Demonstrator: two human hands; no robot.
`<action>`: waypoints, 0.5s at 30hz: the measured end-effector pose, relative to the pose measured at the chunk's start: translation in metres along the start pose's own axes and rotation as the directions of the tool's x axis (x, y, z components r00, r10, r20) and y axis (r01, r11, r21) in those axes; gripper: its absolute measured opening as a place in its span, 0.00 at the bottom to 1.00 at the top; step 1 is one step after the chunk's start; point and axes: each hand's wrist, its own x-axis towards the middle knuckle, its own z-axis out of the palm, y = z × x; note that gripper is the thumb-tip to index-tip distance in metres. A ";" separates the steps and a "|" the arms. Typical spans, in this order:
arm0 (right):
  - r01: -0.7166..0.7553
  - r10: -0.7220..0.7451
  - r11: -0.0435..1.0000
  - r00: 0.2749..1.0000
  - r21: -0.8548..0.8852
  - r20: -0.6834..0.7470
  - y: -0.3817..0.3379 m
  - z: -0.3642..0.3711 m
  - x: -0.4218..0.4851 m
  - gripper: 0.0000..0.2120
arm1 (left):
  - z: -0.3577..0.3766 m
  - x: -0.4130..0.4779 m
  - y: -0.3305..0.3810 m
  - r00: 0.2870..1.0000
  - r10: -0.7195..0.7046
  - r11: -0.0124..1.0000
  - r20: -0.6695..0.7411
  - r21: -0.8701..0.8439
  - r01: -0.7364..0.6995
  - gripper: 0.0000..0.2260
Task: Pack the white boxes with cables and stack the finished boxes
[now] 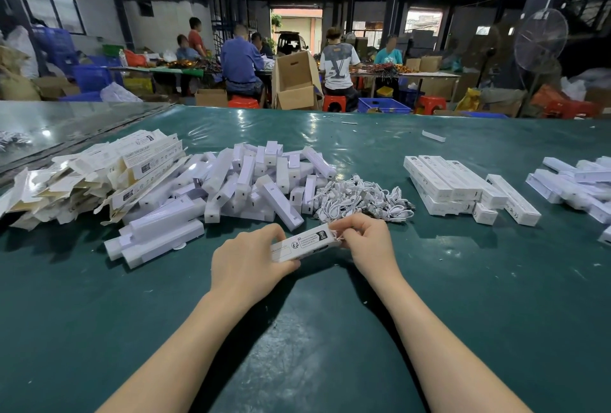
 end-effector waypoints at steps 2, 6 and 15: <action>-0.005 0.005 1.000 1.000 -0.026 0.008 0.000 -0.001 0.001 0.20 | 0.000 -0.001 0.000 1.000 0.010 1.000 0.004 0.018 -0.010 0.13; 0.016 -0.016 0.999 1.000 -0.051 -0.003 0.001 0.000 0.000 0.20 | -0.001 -0.002 -0.001 0.999 0.042 0.999 -0.004 0.029 -0.042 0.13; -0.041 0.043 0.991 0.999 0.129 -0.015 0.003 -0.005 0.000 0.12 | 0.002 -0.004 0.005 0.988 0.157 0.988 -0.009 0.004 -0.157 0.14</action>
